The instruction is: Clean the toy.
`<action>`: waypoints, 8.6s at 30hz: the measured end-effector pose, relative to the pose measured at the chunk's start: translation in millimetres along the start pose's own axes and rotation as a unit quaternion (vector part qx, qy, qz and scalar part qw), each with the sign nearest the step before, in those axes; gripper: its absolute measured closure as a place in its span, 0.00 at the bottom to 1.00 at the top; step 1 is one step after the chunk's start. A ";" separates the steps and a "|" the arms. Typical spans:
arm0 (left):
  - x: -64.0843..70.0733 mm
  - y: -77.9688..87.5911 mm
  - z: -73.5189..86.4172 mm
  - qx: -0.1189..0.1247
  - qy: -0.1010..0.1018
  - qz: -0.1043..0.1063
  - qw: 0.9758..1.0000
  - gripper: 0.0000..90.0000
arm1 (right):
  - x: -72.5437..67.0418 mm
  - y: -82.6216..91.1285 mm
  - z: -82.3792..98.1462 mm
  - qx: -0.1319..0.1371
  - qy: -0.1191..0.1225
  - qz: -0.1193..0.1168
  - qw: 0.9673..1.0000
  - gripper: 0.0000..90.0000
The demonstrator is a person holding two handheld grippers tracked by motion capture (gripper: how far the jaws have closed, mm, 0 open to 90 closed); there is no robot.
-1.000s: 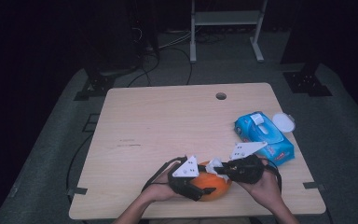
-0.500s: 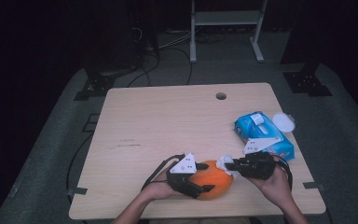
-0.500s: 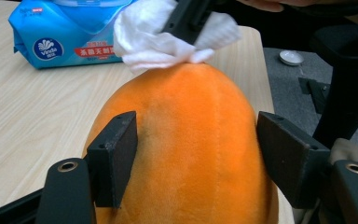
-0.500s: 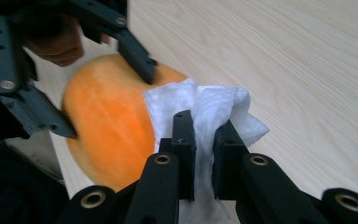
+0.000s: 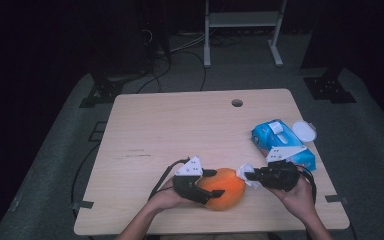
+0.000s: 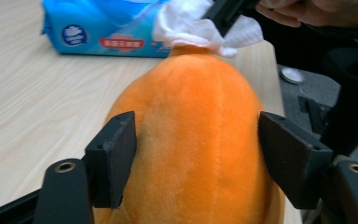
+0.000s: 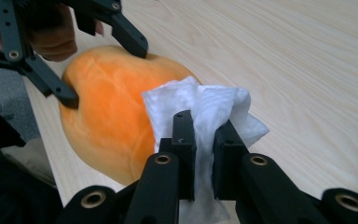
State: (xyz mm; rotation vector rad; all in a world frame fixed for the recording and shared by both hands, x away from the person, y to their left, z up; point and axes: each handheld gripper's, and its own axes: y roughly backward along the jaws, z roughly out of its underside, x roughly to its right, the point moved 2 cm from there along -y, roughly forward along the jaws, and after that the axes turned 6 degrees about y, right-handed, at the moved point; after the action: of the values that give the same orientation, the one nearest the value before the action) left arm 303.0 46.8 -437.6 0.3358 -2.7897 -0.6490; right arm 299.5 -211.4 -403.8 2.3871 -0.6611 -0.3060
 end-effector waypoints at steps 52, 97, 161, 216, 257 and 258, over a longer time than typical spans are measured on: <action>-10.4 -6.5 8.0 0.060 -0.027 0.015 0.998 0.44 | 2.9 2.9 -5.2 0.063 -0.008 0.032 0.997 0.90; 3.3 -3.2 -2.1 0.045 -0.031 -0.020 0.998 0.33 | -50.6 -15.8 -35.8 0.076 0.078 0.006 0.994 0.91; -21.0 3.5 6.9 0.037 -0.015 -0.009 0.999 0.14 | -22.5 -7.4 -15.2 0.077 0.041 0.018 0.996 0.91; 11.2 -16.8 0.0 0.036 -0.047 -0.034 0.998 0.39 | -37.6 4.2 -33.5 0.032 0.093 0.064 0.993 0.91; 0.4 -11.0 6.9 0.051 -0.012 -0.019 0.998 0.38 | -12.4 8.4 -14.6 0.055 0.022 0.054 0.997 0.90; -2.4 -9.7 7.0 0.055 -0.003 -0.020 0.998 0.38 | -14.1 8.7 -15.7 0.056 0.024 0.053 0.997 0.90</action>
State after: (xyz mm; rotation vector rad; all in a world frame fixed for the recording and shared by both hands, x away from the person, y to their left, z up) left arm 304.7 41.8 -448.5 0.4118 -2.8367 -0.5076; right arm 290.1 -201.7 -385.5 2.4469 -0.7981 -0.1708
